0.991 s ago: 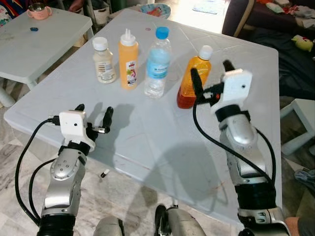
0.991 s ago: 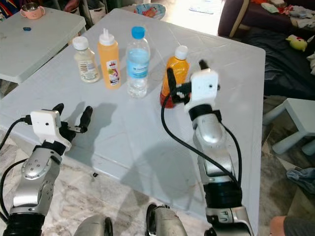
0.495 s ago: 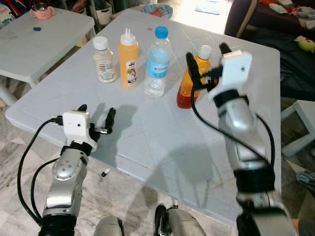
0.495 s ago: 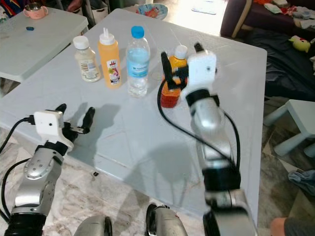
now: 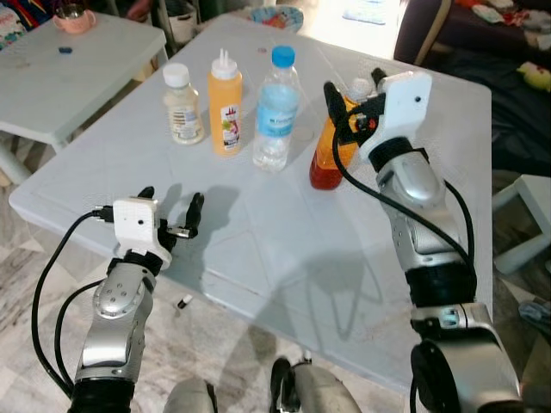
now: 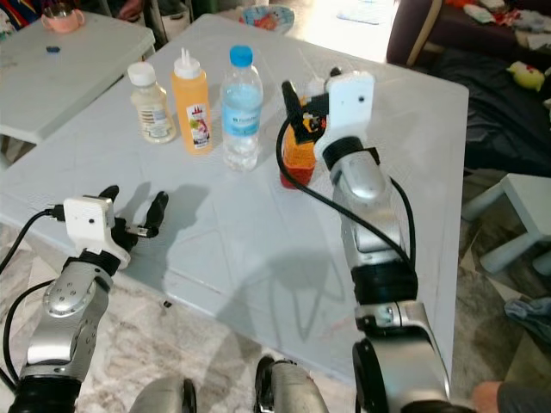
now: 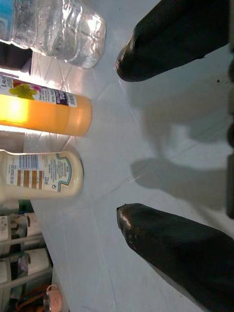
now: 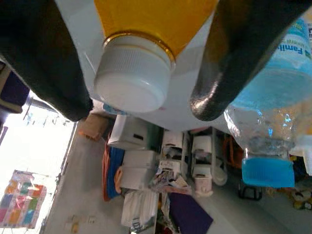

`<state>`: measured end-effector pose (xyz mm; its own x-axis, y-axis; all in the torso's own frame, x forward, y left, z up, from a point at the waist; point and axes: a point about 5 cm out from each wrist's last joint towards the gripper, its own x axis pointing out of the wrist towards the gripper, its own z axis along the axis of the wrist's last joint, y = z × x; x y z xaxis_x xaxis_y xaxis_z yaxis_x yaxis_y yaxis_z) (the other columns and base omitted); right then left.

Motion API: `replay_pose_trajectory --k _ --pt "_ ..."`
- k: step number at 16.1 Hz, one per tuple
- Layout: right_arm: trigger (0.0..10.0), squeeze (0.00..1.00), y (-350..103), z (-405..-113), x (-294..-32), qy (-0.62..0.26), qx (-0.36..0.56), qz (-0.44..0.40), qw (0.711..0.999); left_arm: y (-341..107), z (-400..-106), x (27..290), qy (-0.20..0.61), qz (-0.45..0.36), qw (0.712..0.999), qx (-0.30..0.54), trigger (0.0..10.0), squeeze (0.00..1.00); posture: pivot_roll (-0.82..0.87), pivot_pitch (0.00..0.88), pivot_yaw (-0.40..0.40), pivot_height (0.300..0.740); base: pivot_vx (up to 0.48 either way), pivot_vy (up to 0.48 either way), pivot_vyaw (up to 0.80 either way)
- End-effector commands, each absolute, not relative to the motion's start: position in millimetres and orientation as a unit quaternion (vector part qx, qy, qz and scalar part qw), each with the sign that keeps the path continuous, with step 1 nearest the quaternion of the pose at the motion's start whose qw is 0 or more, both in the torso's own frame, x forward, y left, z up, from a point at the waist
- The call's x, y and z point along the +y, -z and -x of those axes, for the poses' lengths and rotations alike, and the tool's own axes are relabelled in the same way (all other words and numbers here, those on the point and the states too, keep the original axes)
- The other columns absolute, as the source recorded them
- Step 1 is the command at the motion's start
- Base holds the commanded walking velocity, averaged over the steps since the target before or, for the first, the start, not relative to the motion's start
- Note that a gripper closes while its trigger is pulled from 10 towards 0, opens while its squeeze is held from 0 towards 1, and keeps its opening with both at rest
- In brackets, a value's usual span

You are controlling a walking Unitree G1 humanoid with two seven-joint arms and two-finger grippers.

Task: Restocking fridge

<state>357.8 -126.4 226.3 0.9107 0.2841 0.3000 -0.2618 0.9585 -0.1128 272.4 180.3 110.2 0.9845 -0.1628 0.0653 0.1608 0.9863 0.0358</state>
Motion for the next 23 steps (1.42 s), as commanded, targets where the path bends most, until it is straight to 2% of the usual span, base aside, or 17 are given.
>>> replay_pose_trajectory --k 1,3,6,8,17,21,22,23 --pt "1.1 0.0 -229 -361 -130 -0.134 -0.154 0.028 0.979 -110 -270 180 0.081 -0.02 0.996 -0.029 10.0 0.0 -0.01 0.14 -0.058 0.74 0.0 0.0 0.0" --pt "0.7 0.0 -227 -363 -132 -0.124 -0.134 0.017 0.983 -109 -271 180 0.082 -0.022 0.996 -0.027 10.0 0.0 -0.01 0.14 -0.059 0.74 0.0 0.0 0.0" --pt "0.9 0.0 -225 -364 -132 -0.128 -0.121 0.015 0.984 -108 -272 180 0.081 -0.023 0.996 -0.024 10.0 0.0 -0.01 0.141 -0.061 0.74 0.0 0.0 0.0" --pt "0.0 0.0 -220 -366 -133 -0.122 -0.093 0.031 0.988 -106 -270 179 0.083 -0.025 0.996 -0.019 10.0 0.0 0.0 0.141 -0.062 0.74 0.0 0.0 0.0" --pt "0.0 0.0 -198 -369 -147 -0.086 0.008 0.057 0.995 -103 -273 182 0.064 -0.034 0.997 0.005 10.0 0.0 0.0 0.148 -0.054 0.74 0.0 0.0 0.0" --pt "0.0 0.0 -192 -357 -144 -0.091 0.009 0.066 0.994 -106 -277 178 0.05 -0.031 0.998 -0.004 10.0 0.0 -0.01 0.11 -0.053 0.74 0.0 0.0 0.0" --pt "0.8 0.0 -192 -355 -142 -0.098 0.007 0.068 0.993 -106 -278 176 0.05 -0.03 0.998 -0.005 10.0 0.0 -0.01 0.11 -0.053 0.74 0.0 0.0 0.0" --pt "10.0 0.0 -188 -352 -143 -0.087 0.018 0.094 0.992 -105 -279 174 0.052 -0.025 0.998 -0.002 10.0 0.0 -0.02 0.109 -0.049 0.74 0.0 0.0 0.0"
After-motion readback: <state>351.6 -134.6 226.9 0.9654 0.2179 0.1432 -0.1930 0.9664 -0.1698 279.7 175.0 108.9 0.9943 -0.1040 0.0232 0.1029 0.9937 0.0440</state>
